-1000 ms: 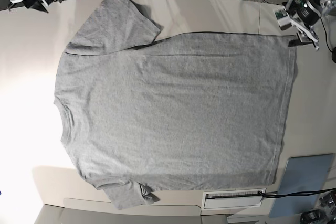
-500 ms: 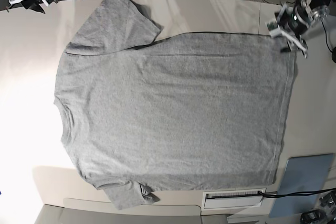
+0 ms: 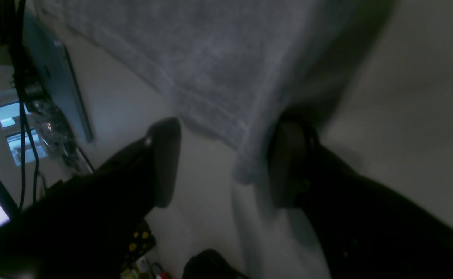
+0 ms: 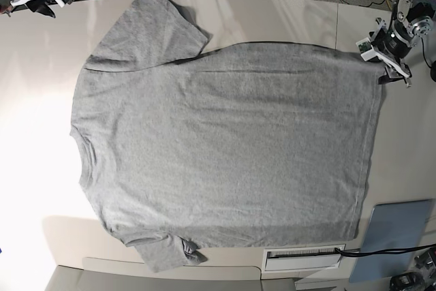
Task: Fold the T-shirt properly
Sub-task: 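Move both grippers to the shirt's shoulder corners and pinch them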
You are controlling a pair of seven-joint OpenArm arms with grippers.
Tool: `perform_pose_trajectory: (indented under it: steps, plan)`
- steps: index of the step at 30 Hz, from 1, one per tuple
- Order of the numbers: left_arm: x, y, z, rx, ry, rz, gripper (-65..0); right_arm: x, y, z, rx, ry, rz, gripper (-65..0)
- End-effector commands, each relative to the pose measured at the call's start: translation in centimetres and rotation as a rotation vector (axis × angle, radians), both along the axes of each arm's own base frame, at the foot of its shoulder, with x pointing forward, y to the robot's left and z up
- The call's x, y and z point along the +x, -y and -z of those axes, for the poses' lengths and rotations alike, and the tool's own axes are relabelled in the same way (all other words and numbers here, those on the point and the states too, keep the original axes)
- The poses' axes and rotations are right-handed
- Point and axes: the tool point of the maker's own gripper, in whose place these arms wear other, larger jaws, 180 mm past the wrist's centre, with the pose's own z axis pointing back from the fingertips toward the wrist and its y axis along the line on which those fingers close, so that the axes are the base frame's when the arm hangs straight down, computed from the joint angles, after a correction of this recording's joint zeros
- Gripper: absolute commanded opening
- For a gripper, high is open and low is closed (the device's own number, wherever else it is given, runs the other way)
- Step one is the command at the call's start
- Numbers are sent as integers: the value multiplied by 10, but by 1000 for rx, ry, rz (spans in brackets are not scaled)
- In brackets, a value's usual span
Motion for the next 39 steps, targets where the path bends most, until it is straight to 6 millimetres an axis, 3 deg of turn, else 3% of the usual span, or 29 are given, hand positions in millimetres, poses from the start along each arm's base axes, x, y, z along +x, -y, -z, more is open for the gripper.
perform_pose_trajectory:
  steps: [1, 8, 11, 16, 20, 29, 39]
  plan:
    - [-34, -7, 22, 33, -162, 7, -329, 3, -3, -6, 0, 20, -25, -385]
    - [-47, 6, 27, 3, -235, 106, -650, -1, -12, -1, -103, -28, -247, -385]
    - [-48, 6, 28, 4, -236, 104, -650, 4, -18, -1, -134, -29, -349, -385]
    - [-49, 6, 28, 4, -241, 105, -650, 29, -20, -6, -174, 21, -417, -386]
    - [-49, 6, 28, 4, -241, 104, -650, 43, -36, 2, -192, 29, -498, -386]
    - [-48, 7, 28, -2, -240, 101, -650, 48, -45, 68, -191, -72, -549, -386]
    - [-48, 7, 28, -2, -239, 101, -650, 60, -48, 97, -173, -112, -594, -386]
